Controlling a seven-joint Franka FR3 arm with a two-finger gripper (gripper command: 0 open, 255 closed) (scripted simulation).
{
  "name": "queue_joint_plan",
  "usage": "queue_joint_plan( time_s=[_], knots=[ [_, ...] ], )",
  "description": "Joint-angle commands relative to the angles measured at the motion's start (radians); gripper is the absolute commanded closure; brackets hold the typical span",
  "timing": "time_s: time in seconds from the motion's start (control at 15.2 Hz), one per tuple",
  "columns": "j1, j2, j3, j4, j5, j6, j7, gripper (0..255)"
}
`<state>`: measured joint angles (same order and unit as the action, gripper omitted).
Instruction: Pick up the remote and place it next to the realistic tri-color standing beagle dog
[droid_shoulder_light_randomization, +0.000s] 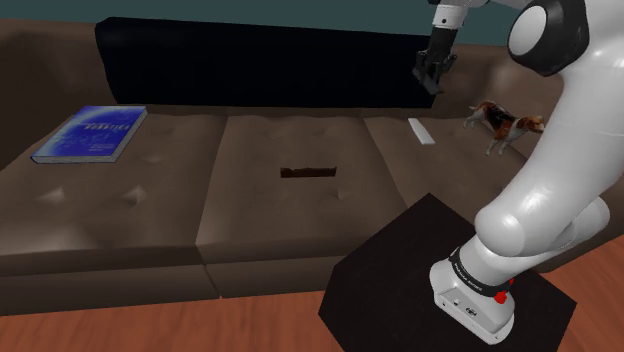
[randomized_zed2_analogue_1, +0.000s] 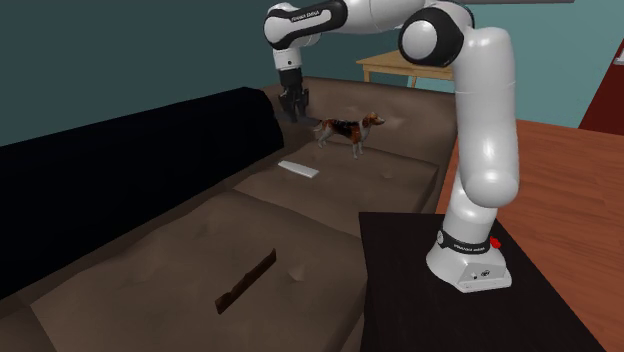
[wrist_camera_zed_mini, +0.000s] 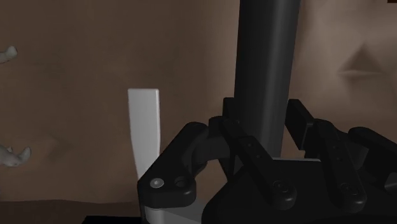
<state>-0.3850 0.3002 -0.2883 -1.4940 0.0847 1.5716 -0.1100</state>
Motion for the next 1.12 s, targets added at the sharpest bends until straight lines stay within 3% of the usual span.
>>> queue_joint_plan(
  time_s=[0.0, 0.53, 1.06],
  knots=[
    [-0.022, -0.018, -0.015, -0.026, -0.009, 0.008, -0.04, 255],
    [-0.124, -0.043, -0.083, -0.068, -0.035, 0.025, -0.207, 255],
    [-0.241, -0.003, -0.148, -0.026, -0.039, 0.023, -0.386, 255]
  ],
)
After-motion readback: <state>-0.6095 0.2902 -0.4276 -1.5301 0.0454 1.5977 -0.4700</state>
